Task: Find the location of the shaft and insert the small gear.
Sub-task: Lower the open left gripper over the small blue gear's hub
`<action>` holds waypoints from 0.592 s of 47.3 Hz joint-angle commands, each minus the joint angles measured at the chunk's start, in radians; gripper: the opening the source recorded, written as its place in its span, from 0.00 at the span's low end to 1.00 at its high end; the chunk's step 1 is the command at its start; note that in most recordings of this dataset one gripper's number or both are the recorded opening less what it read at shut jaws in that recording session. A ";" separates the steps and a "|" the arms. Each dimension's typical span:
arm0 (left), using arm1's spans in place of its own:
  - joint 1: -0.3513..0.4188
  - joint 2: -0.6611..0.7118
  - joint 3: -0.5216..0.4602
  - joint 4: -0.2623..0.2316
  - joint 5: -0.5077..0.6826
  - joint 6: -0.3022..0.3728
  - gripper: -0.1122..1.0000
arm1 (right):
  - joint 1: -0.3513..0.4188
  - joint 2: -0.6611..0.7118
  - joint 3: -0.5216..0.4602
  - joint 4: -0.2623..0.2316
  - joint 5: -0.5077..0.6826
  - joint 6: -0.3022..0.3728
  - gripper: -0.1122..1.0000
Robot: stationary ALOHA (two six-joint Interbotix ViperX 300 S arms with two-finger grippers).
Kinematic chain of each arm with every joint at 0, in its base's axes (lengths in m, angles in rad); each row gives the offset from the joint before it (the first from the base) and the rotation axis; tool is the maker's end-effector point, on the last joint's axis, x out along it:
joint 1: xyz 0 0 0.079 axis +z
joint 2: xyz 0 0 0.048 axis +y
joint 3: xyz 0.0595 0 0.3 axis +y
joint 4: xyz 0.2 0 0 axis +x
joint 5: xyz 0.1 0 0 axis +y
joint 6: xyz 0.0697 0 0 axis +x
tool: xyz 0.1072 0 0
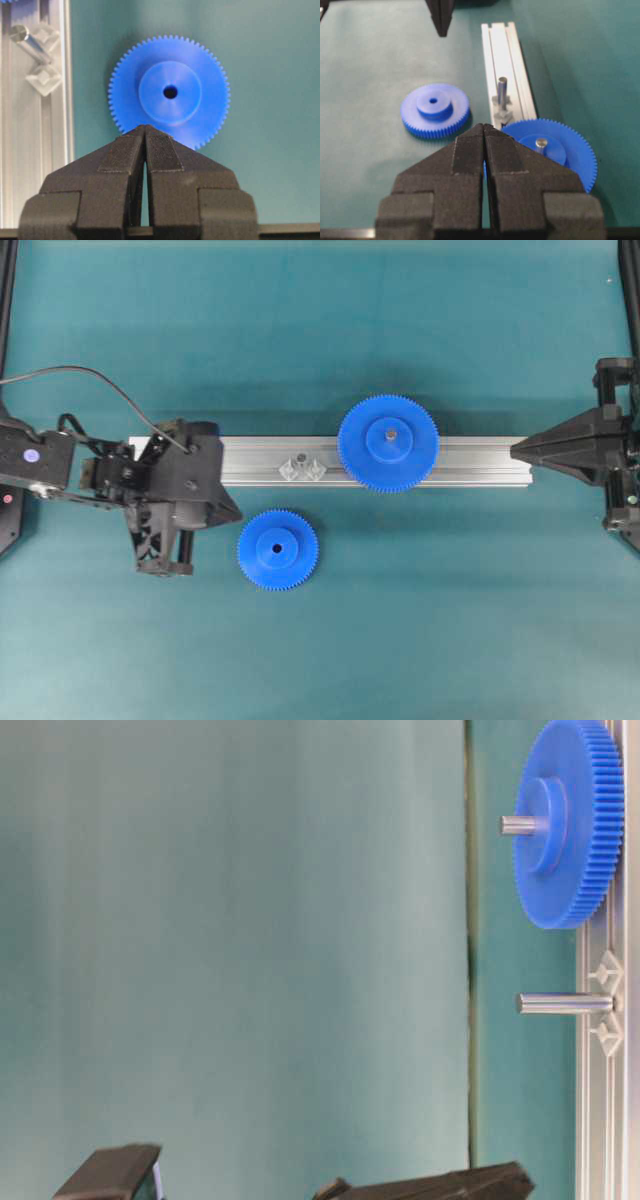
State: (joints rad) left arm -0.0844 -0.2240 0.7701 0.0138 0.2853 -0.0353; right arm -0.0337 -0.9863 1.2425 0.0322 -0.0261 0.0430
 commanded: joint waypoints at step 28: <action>-0.017 0.146 -0.160 0.002 0.100 0.000 0.09 | -0.002 0.006 0.000 0.003 0.055 0.012 0.08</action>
State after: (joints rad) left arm -0.0920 -0.0767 0.6443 0.0138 0.3850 -0.0353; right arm -0.0337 -0.9863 1.2533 0.0322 0.0337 0.0430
